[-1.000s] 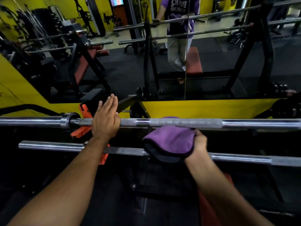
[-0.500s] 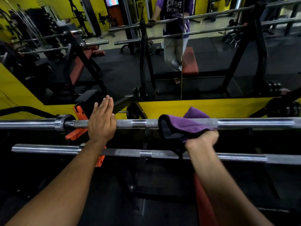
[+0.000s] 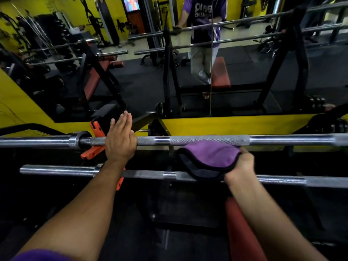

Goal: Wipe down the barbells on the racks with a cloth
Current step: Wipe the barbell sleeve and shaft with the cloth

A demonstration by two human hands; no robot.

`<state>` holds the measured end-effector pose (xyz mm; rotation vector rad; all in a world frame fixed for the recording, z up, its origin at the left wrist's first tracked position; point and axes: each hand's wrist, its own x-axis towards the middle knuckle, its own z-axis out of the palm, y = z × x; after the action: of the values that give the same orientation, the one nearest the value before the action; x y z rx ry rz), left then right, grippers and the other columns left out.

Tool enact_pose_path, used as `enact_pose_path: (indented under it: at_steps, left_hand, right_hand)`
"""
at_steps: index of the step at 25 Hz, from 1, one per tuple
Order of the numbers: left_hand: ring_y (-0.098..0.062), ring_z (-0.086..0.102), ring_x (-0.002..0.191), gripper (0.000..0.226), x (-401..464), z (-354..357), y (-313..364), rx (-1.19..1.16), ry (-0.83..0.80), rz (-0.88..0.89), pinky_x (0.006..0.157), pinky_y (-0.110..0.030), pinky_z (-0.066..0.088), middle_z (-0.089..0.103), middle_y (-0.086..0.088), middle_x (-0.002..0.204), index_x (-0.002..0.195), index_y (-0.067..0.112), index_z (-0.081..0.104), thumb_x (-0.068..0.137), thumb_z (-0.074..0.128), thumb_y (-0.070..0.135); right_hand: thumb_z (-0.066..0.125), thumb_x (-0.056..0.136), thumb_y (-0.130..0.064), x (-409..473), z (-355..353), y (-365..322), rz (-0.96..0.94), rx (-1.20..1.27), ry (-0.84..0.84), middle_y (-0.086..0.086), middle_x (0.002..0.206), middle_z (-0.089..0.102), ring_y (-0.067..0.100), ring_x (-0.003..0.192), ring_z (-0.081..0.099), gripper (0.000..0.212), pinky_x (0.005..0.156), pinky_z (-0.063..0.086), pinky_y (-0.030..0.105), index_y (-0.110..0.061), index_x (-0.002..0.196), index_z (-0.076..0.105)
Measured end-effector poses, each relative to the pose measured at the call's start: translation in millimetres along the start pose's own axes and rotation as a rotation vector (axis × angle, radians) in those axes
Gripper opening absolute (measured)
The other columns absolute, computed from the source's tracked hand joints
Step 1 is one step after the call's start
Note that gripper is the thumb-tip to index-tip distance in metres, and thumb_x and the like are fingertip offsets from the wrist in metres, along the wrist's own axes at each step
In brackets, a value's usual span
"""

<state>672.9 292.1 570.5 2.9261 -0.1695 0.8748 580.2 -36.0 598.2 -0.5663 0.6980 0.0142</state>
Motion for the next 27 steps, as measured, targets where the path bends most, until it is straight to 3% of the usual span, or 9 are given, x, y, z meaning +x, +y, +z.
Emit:
enact_pose_path:
  at_steps: [3,7,9,12,16,19,22,25,27]
  left_hand:
    - [-0.028,0.026,0.151,0.066,-6.1,2.4,9.4,0.014,0.064,-0.163,0.126,-0.042,-0.001,0.030,-0.018,0.162,0.154,-0.002,0.031,0.094,0.027,0.027]
    - [-0.030,0.011,0.155,0.068,-18.2,11.2,35.9,-0.131,0.166,-0.566,0.127,-0.044,-0.002,0.012,-0.019,0.167,0.158,0.000,0.016,0.099,0.033,0.028]
    - [-0.027,0.004,0.156,0.067,-20.8,11.4,43.9,-0.208,0.201,-0.657,0.127,-0.045,0.001,0.005,-0.017,0.168,0.159,0.002,0.009,0.102,0.031,0.029]
    - [-0.025,0.001,0.156,0.068,-21.9,8.2,47.4,-0.259,0.223,-0.687,0.127,-0.042,0.002,0.001,-0.015,0.169,0.160,0.003,0.004,0.103,0.030,0.030]
    - [-0.028,0.000,0.156,0.067,-21.4,4.6,53.6,-0.331,0.201,-0.759,0.127,-0.038,-0.001,0.001,-0.017,0.168,0.159,-0.001,0.005,0.104,0.026,0.032]
    - [-0.026,-0.001,0.156,0.066,-30.7,6.3,41.6,-0.304,0.093,-0.671,0.127,-0.039,-0.001,0.003,-0.016,0.168,0.159,0.000,0.007,0.107,0.018,0.040]
    - [-0.021,-0.003,0.156,0.065,-51.9,2.1,16.1,-0.209,-0.010,-0.465,0.127,-0.037,0.001,0.002,-0.011,0.169,0.160,0.003,0.006,0.109,0.016,0.042]
    - [-0.020,0.000,0.156,0.068,-66.7,-13.8,-3.3,-0.103,-0.086,-0.307,0.128,-0.039,0.006,0.004,-0.011,0.169,0.160,0.004,0.011,0.107,0.011,0.045]
    - [-0.019,0.004,0.156,0.064,-68.8,-29.6,-13.4,-0.039,-0.049,-0.244,0.128,-0.040,0.004,0.008,-0.010,0.168,0.160,0.004,0.016,0.107,0.016,0.041]
  right_hand:
    - [0.026,0.106,-0.028,-0.8,-24.4,-36.2,-0.149,0.041,0.043,0.002,0.059,0.070,0.015,0.048,0.068,0.038,0.041,0.050,0.018,-0.014,0.084,0.055]
    - [0.034,0.101,-0.037,6.1,-10.1,-15.5,-0.130,-0.006,0.047,0.015,0.122,0.070,0.029,0.106,0.069,0.037,0.083,0.053,0.030,-0.018,0.114,0.064]
    - [0.029,0.104,-0.041,-2.2,8.6,3.0,-0.120,0.000,0.030,0.014,0.106,0.074,0.029,0.094,0.070,0.049,0.082,0.054,0.031,-0.011,0.109,0.068]
    - [0.034,0.106,-0.032,-19.7,28.8,24.8,-0.075,-0.015,0.004,0.001,0.067,0.065,0.017,0.059,0.062,0.035,0.053,0.051,0.021,-0.020,0.079,0.053]
    - [0.039,0.108,-0.033,-32.5,36.9,51.5,0.044,-0.226,-0.132,0.003,0.065,0.071,0.021,0.067,0.065,0.032,0.058,0.052,0.029,-0.017,0.085,0.056]
    - [0.044,0.107,-0.036,-40.4,26.9,60.6,0.098,-0.396,-0.265,0.014,0.088,0.077,0.030,0.084,0.072,0.033,0.072,0.057,0.037,-0.009,0.104,0.063]
    - [0.051,0.105,-0.038,-54.0,16.0,56.5,0.028,-0.574,-0.413,0.007,0.091,0.078,0.020,0.081,0.075,0.029,0.070,0.059,0.033,-0.014,0.115,0.064]
    - [0.046,0.106,-0.037,-68.2,27.7,43.0,-0.339,-0.819,-0.537,-0.004,0.105,0.071,0.003,0.094,0.071,0.027,0.072,0.051,0.014,-0.022,0.127,0.056]
    - [0.042,0.107,-0.039,-72.8,44.5,32.2,-0.671,-0.975,-0.569,-0.011,0.109,0.064,0.008,0.104,0.064,0.022,0.080,0.042,0.020,-0.029,0.125,0.049]
